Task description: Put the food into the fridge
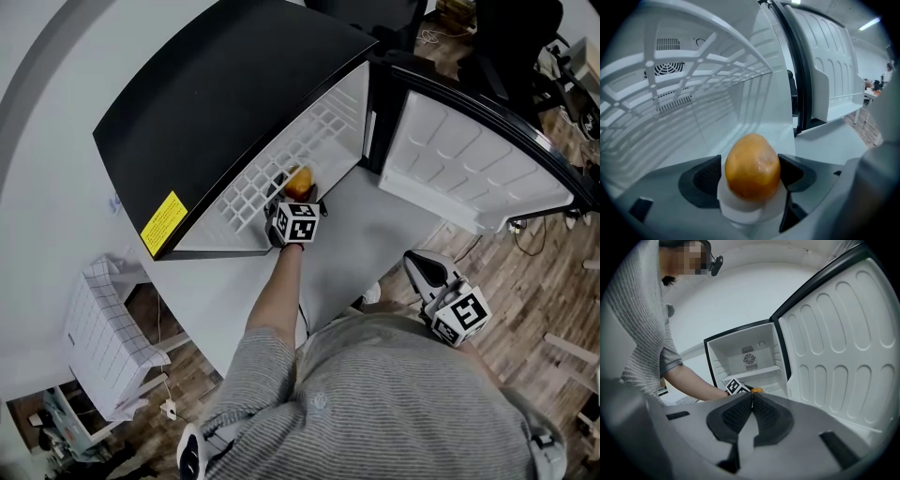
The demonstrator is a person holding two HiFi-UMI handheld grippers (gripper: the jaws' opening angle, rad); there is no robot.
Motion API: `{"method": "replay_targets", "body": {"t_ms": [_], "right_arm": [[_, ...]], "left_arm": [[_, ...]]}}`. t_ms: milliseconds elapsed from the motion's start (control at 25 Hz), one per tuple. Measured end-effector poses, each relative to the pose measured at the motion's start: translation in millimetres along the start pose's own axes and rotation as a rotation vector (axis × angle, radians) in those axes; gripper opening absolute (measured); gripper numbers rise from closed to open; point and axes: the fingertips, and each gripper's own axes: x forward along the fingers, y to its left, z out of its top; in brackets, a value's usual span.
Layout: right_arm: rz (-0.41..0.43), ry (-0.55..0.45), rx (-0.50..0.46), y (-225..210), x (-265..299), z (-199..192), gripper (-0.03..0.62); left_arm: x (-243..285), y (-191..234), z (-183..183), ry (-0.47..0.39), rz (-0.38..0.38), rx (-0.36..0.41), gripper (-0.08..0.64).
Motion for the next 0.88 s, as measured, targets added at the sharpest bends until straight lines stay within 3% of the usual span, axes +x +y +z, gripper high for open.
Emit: {"method": "replay_targets", "body": {"t_ms": [880], "right_arm": [[0.007,-0.023,-0.004,5,2,4,0.012]], "left_arm": [[-32,-1,23,-0.084,0.012,-0.028,0.368]]}}
